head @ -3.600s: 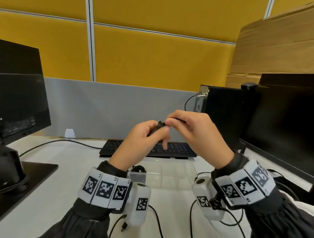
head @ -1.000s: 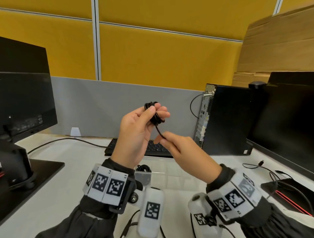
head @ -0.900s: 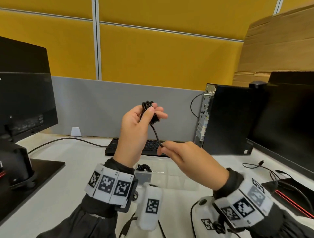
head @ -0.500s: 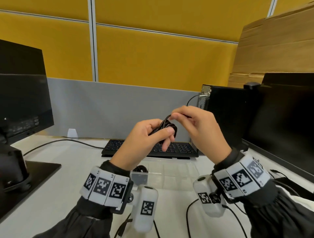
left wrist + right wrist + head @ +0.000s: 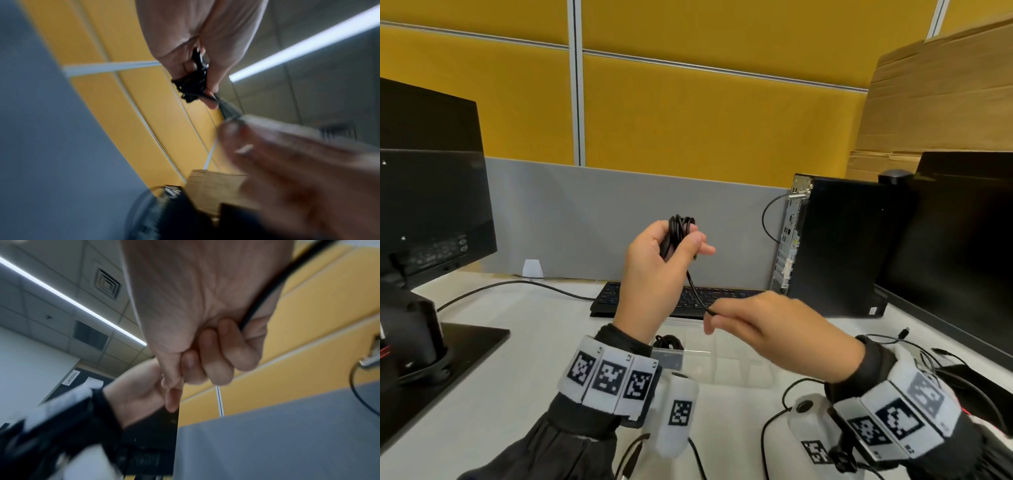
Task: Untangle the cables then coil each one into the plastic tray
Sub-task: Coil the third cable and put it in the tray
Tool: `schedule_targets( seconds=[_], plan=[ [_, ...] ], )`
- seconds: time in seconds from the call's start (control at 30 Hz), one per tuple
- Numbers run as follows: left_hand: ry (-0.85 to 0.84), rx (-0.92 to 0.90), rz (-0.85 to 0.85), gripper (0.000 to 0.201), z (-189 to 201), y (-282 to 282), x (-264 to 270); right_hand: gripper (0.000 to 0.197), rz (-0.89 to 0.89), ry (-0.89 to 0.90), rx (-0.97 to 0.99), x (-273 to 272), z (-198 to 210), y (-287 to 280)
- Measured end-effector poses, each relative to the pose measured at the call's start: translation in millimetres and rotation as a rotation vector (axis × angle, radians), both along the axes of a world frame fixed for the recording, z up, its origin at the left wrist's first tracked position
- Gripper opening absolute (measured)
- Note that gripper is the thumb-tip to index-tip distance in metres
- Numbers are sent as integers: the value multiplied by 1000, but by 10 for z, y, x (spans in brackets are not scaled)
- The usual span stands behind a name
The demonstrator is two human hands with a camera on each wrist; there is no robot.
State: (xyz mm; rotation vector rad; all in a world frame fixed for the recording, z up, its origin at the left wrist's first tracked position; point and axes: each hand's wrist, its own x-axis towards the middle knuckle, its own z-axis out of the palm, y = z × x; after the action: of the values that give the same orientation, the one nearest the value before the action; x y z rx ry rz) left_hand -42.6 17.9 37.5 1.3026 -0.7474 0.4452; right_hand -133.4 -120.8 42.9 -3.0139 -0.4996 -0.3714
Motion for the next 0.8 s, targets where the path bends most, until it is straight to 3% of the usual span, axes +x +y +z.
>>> schedule_targets(
  seconds=[0.07, 0.17, 0.27, 0.37, 0.47, 0.53, 0.63, 0.7, 0.8],
  plan=[
    [-70, 166, 61, 11, -40, 15, 45, 30, -15, -208, 6, -44, 159, -31],
    [-98, 262, -136, 36, -50, 6, -30, 28, 65, -577, 150, 40, 350, -108],
    [-75, 283, -295, 32, 18, -3, -147, 23, 94, -676, 330, 211, 347, -165],
    [-50, 209, -373, 22, 69, 37, -188, 23, 5, -505, 435, 338, 267, -267],
    [-13, 12, -431, 19, 80, 37, -196, 28, -31, -76, 430, 385, 157, -292],
    [52, -181, -363, 16, 88, 9, -162, 31, -39, 97, 312, 387, 40, -241],
    [110, -341, -135, 14, 102, 11, -66, 32, 28, 180, 165, 326, -147, -124],
    [64, -222, 13, 10, 55, 14, 3, 30, 116, 126, 134, 250, -151, -24],
    [-50, 154, 115, 20, -63, 29, 86, 24, 204, -90, 159, 135, 100, 62]
  ],
)
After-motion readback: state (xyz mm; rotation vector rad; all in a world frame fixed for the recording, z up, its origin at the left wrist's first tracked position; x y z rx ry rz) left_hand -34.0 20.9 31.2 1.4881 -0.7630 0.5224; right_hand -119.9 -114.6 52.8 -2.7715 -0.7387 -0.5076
